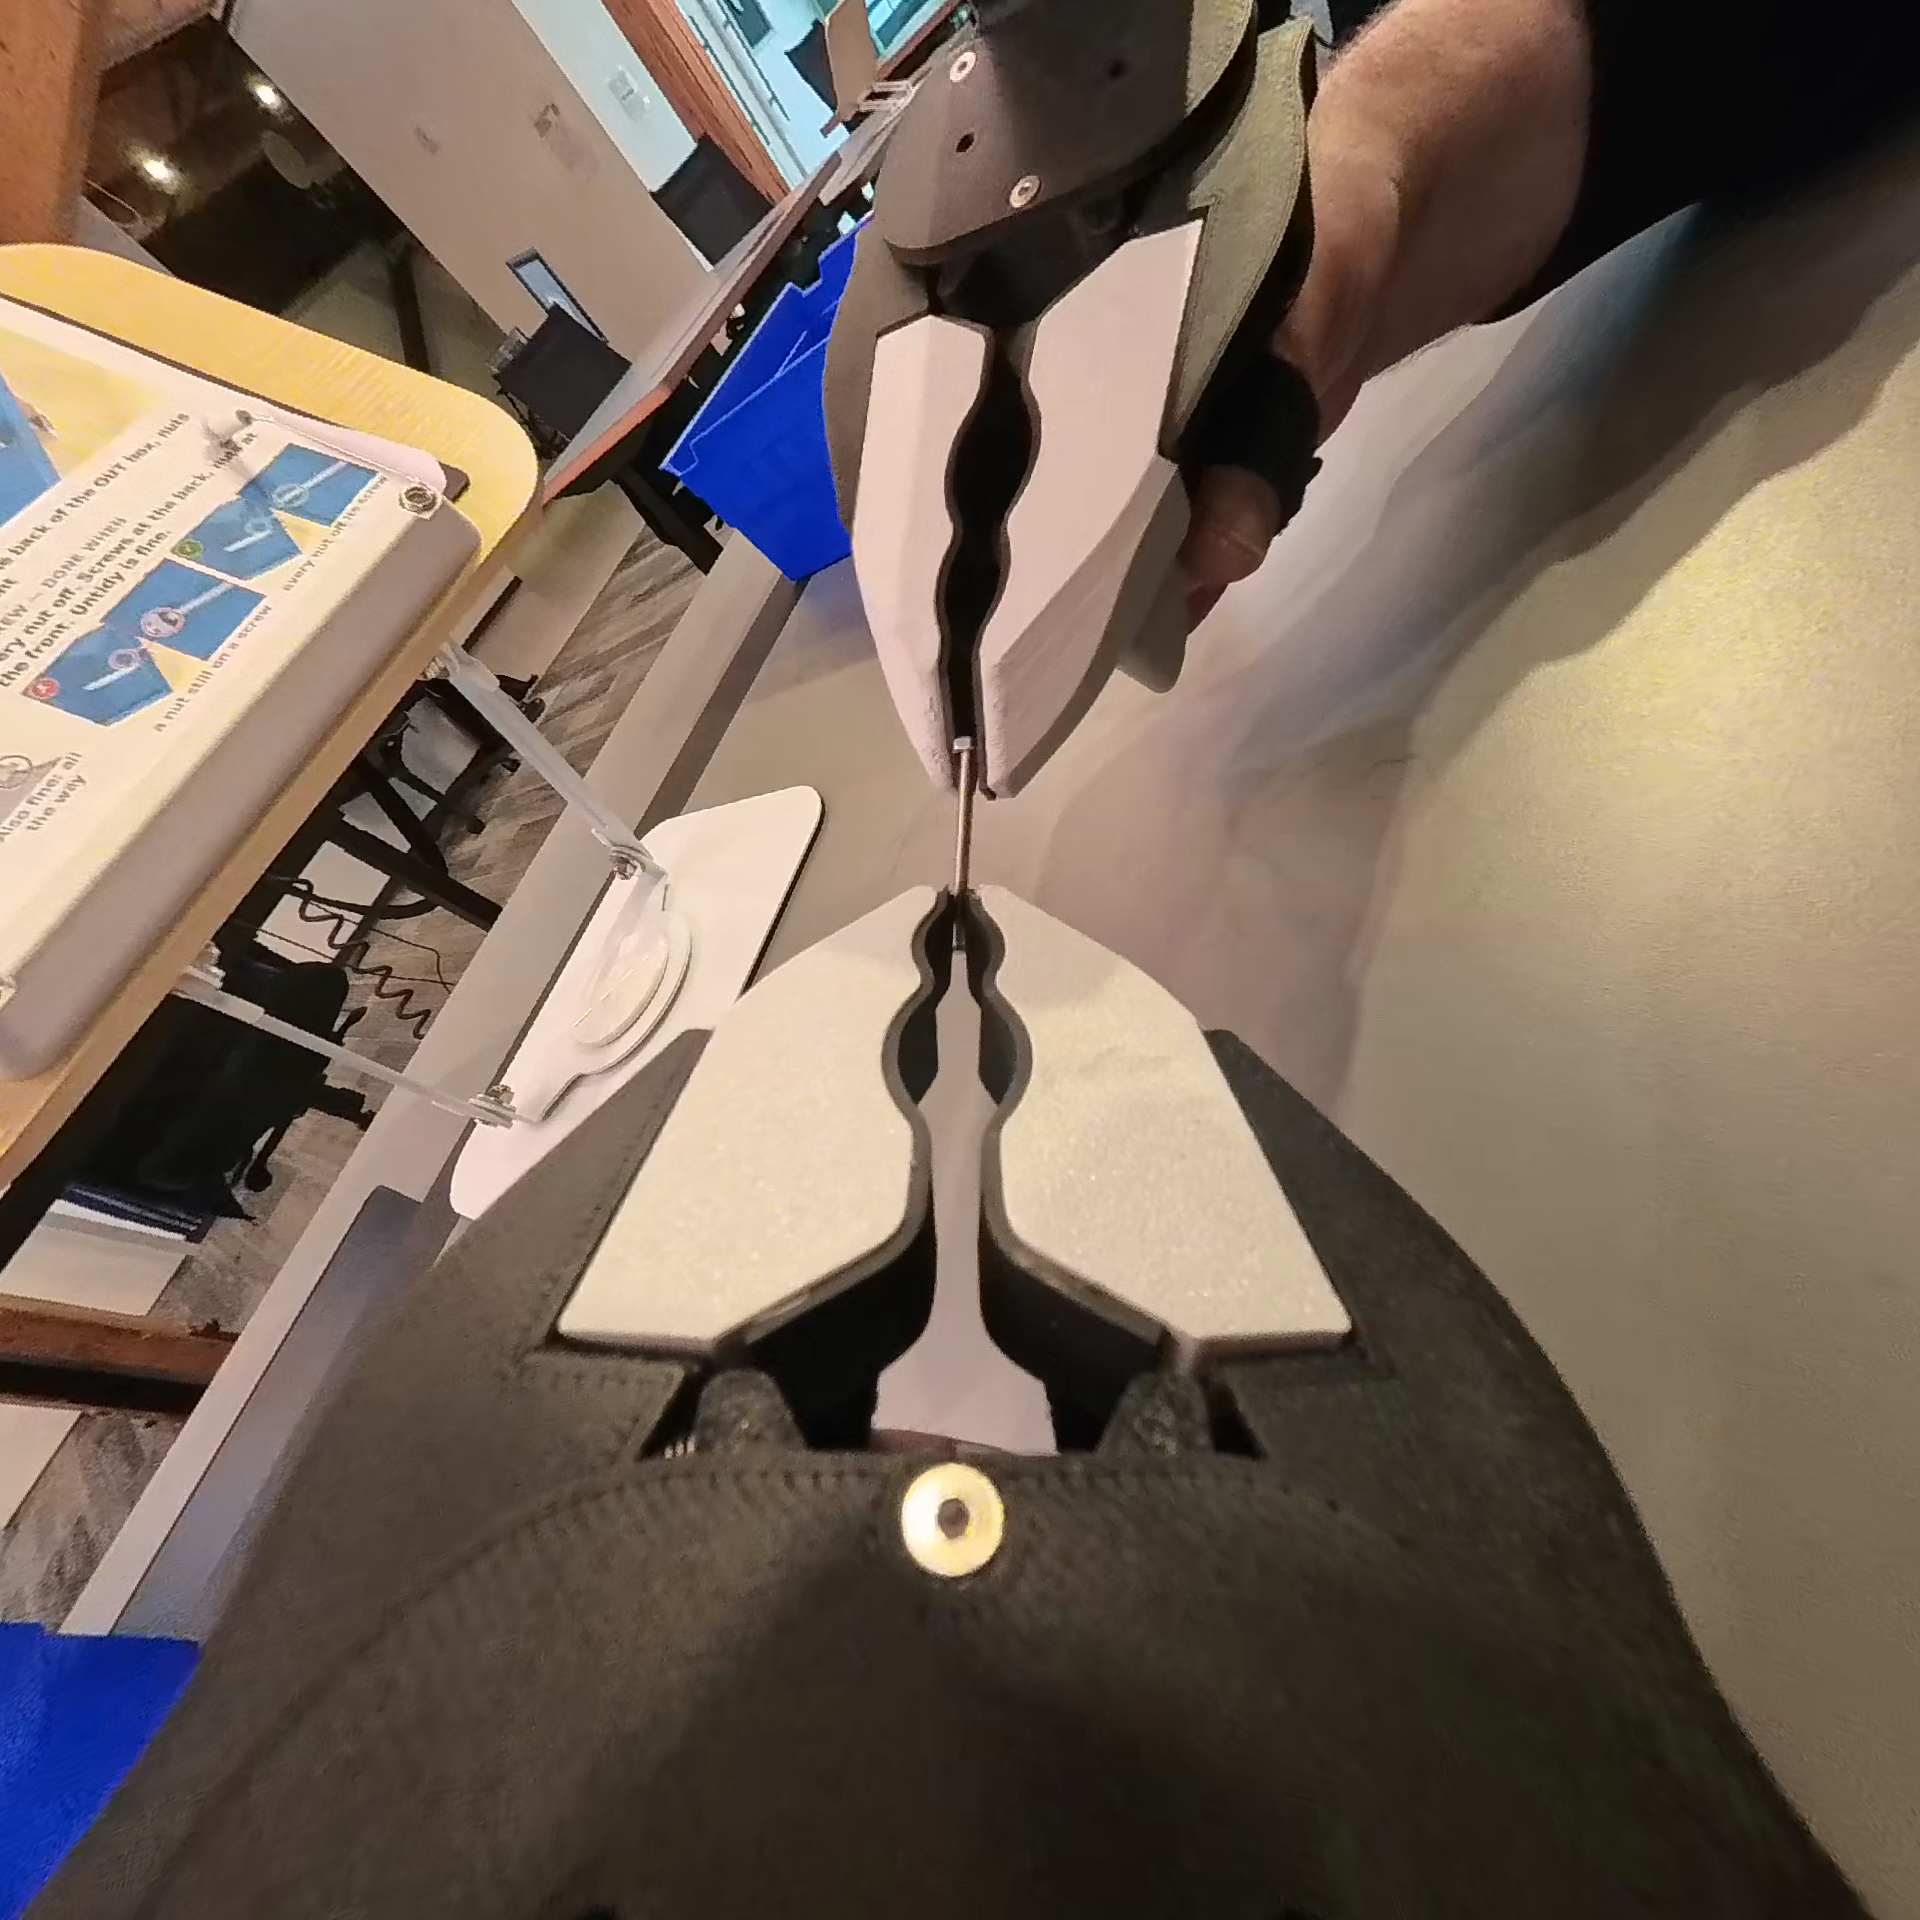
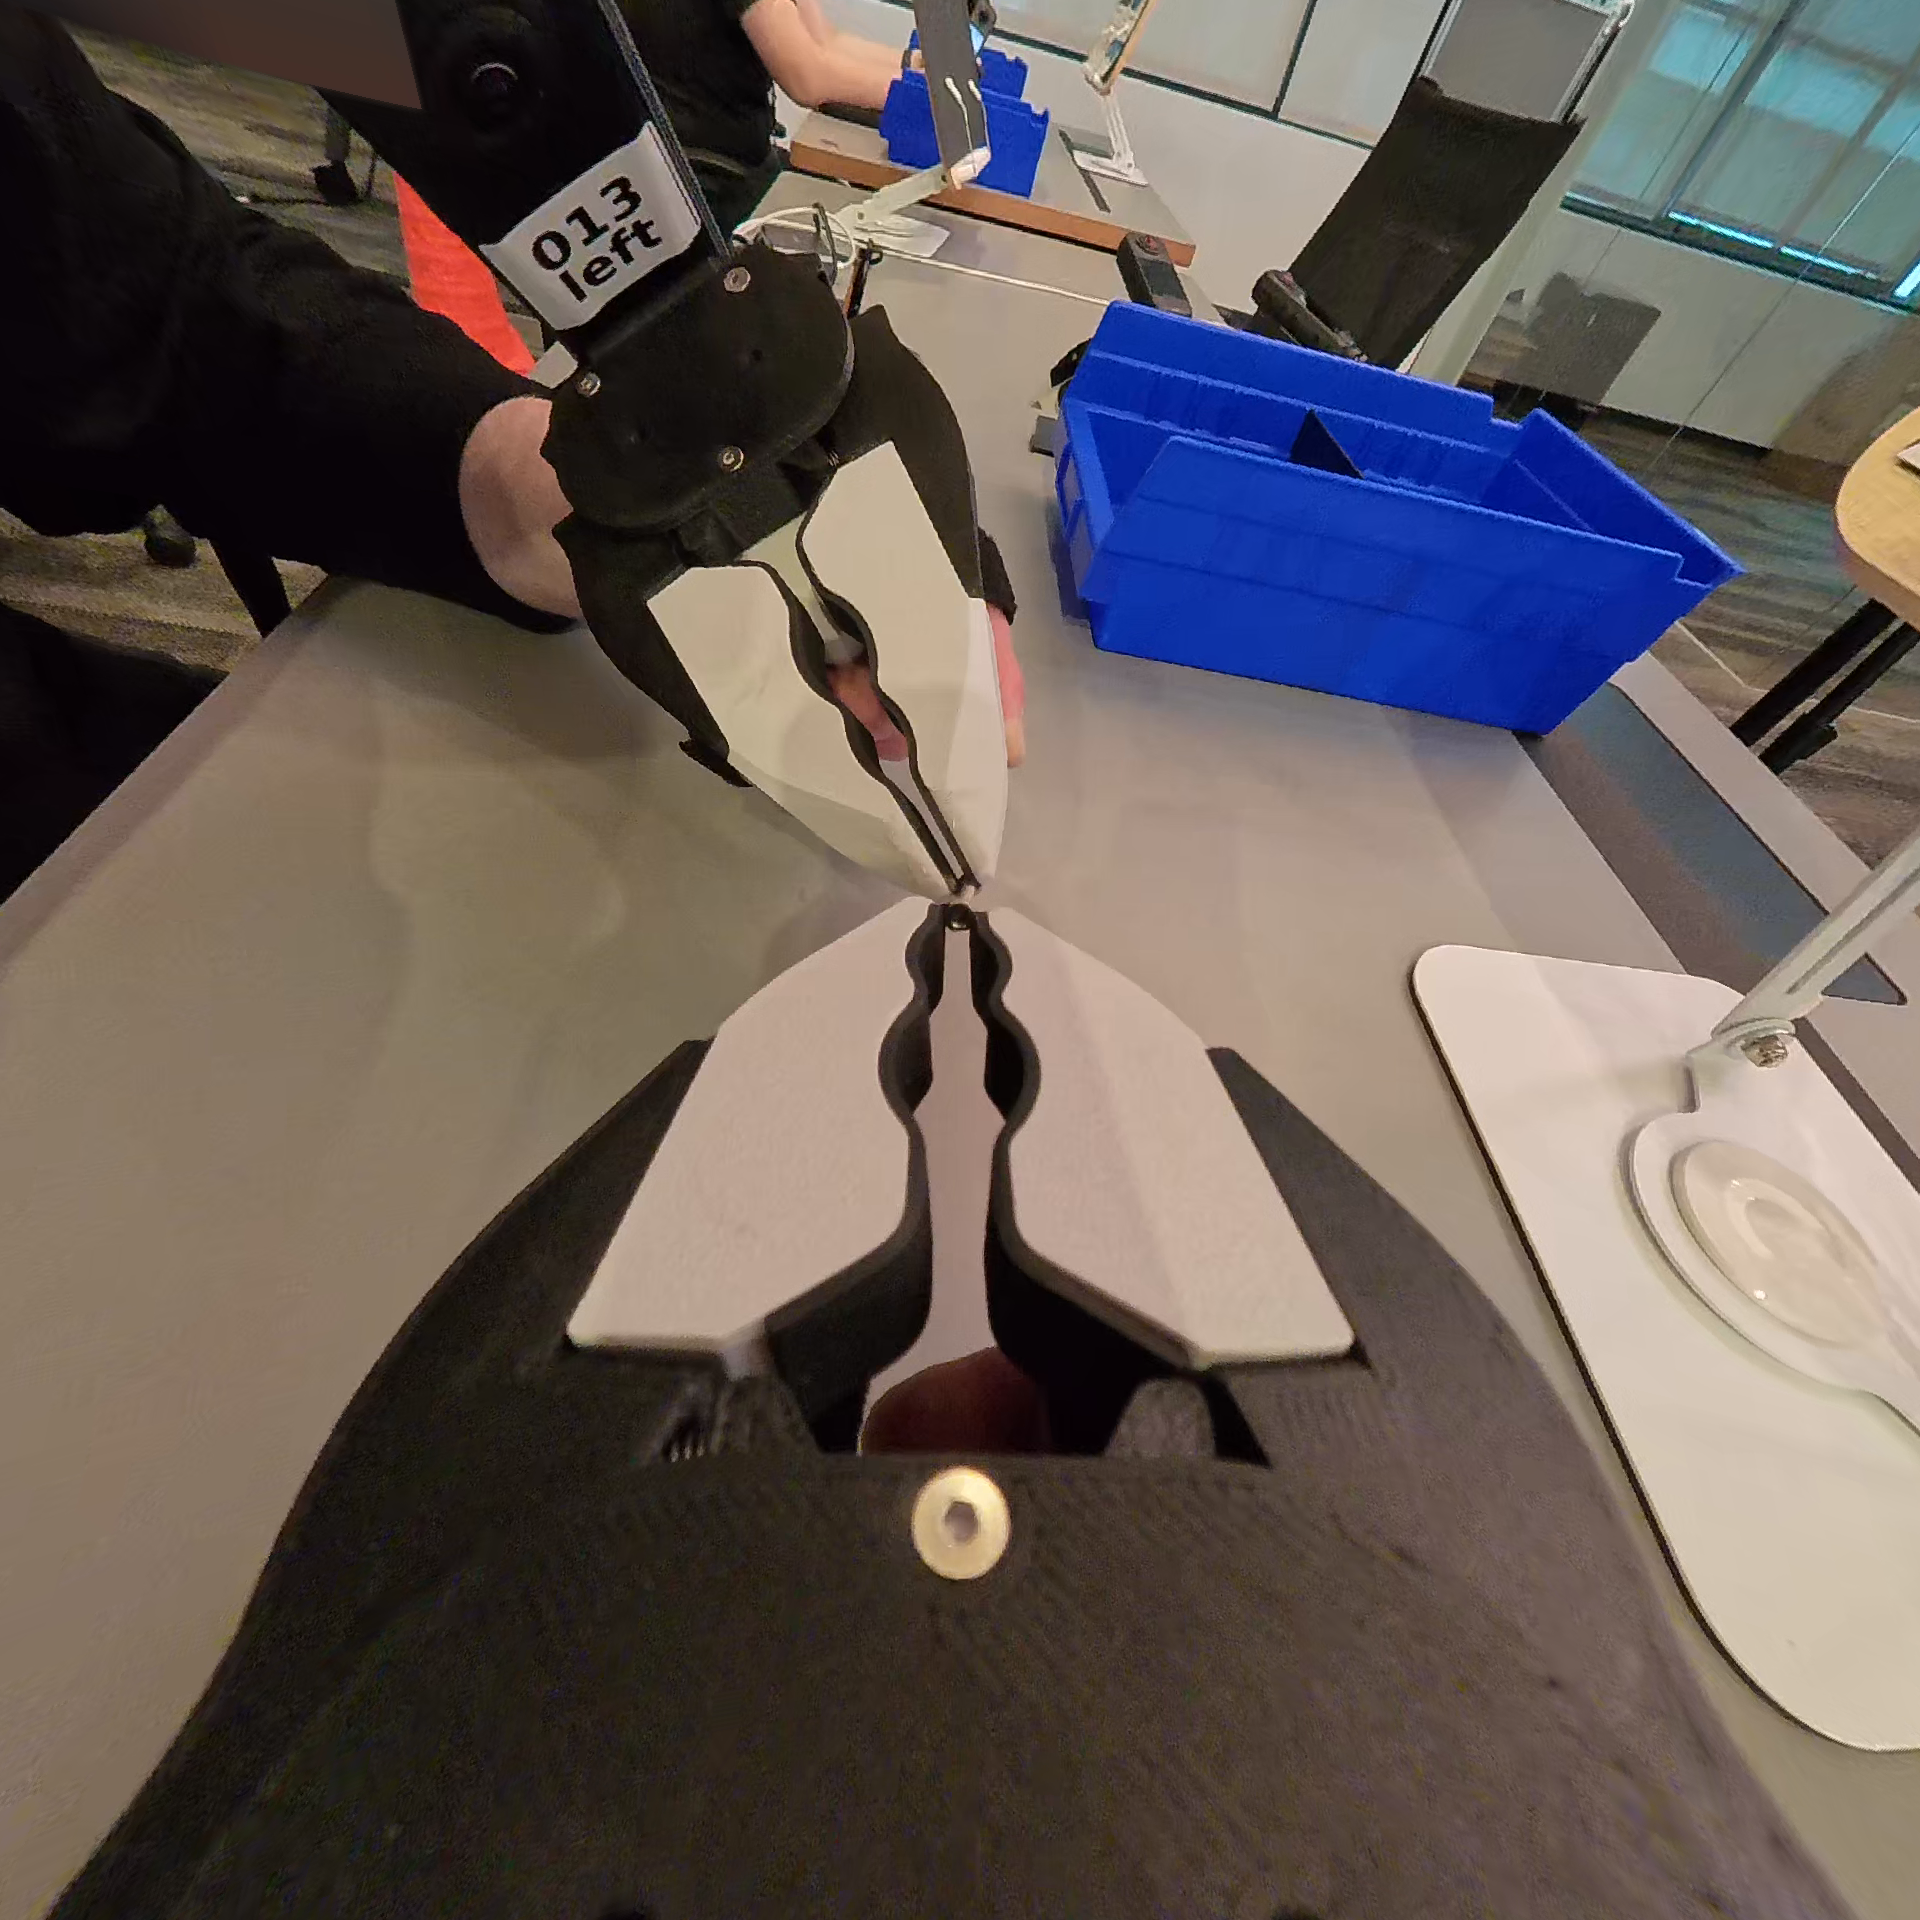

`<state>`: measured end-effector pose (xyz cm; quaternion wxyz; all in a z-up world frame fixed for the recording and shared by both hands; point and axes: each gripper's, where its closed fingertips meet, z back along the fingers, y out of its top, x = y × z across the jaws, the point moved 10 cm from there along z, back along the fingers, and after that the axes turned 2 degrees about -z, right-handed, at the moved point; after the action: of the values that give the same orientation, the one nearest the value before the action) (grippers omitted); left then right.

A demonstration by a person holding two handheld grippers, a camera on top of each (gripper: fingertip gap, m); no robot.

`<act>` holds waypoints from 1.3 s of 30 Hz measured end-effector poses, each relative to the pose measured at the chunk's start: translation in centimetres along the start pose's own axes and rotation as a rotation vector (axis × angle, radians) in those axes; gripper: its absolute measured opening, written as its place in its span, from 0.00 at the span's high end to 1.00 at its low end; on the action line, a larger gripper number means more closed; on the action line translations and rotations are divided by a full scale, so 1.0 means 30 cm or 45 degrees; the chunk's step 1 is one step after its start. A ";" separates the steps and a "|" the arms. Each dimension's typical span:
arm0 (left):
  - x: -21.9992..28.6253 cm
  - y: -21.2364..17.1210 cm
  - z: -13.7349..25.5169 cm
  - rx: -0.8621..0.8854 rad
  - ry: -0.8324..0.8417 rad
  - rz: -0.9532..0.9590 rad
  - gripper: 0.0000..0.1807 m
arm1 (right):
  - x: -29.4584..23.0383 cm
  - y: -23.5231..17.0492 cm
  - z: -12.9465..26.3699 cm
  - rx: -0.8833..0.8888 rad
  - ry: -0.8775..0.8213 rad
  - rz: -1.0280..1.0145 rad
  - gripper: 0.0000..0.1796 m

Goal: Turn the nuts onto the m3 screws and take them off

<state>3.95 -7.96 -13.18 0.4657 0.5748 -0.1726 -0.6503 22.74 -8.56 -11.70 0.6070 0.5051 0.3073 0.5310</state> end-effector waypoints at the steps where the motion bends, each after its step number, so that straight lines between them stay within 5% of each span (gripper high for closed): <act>1: 0.000 0.000 -0.001 -0.001 0.000 0.004 0.99 | 0.000 -0.001 0.000 0.001 0.002 0.000 0.97; 39: -0.016 -0.003 0.004 0.026 -0.083 0.177 1.00 | -0.020 0.008 0.000 -0.037 -0.064 0.178 0.97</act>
<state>3.74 -7.56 -12.94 0.4980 0.5447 -0.2338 -0.6330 22.50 -9.14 -11.58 0.5834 0.5296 0.2480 0.5636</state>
